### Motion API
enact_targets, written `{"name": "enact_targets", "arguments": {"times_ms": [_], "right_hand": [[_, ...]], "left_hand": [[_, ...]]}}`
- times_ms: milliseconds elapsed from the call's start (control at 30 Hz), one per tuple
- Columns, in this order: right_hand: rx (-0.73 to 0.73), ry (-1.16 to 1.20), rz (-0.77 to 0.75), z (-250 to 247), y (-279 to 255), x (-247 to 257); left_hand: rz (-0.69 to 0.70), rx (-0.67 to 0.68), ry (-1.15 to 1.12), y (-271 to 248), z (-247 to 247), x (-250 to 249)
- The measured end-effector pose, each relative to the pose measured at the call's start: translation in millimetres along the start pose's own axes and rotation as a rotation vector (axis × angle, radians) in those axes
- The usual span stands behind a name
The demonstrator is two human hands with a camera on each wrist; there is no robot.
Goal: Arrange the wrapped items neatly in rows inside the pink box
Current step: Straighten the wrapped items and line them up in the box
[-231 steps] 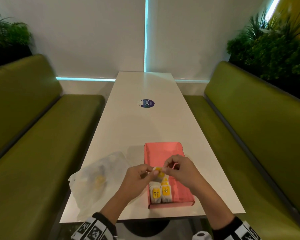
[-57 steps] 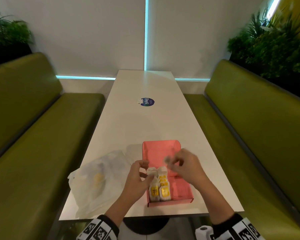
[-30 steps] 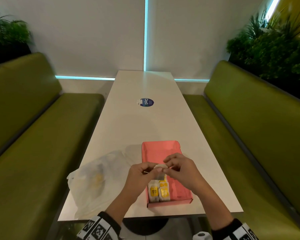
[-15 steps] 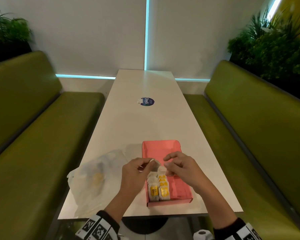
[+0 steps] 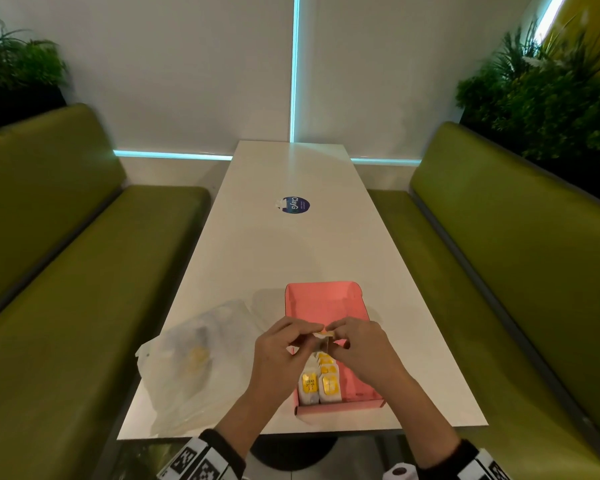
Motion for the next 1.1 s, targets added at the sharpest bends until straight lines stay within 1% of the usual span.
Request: {"name": "enact_targets", "arguments": {"times_ms": [133, 333, 467, 533, 633, 733, 800, 967, 1100], "right_hand": [[0.023, 0.112, -0.024, 4, -2, 4], [0.174, 0.515, 0.046, 15, -9, 2], [0.22, 0.744, 0.073, 18, -12, 3], [0.194, 0.831, 0.071, 16, -12, 1], [0.106, 0.92, 0.037, 9, -11, -1], [0.059, 0.947, 0.012, 6, -10, -2], [0.038, 0.937, 0.005, 5, -9, -3], [-0.048, 0.792, 0.043, 1, -9, -8], [-0.086, 0.717, 0.009, -4, -10, -5]], "left_hand": [[0.017, -0.014, -0.019, 0, -2, -2], [0.051, -0.026, 0.019, 0, -3, 1], [0.043, -0.022, 0.019, 0, -2, 0], [0.007, -0.018, 0.023, 1, -2, 2], [-0.119, -0.016, 0.005, 0, -1, 13], [-0.256, 0.016, -0.106, -3, 5, 24], [-0.303, 0.011, -0.162, -3, 6, 24], [-0.339, 0.0, -0.189, -6, 7, 26], [-0.366, 0.021, -0.225, -7, 9, 30]]}}
Point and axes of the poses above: each hand's wrist, its own y-axis towards the middle knuckle, its own z-axis out of the palm, x = y × z, the point moved 10 cm from there along y, towards the middle knuckle, and after that the axes turned 9 degrees about x, right-handed, at the moved point
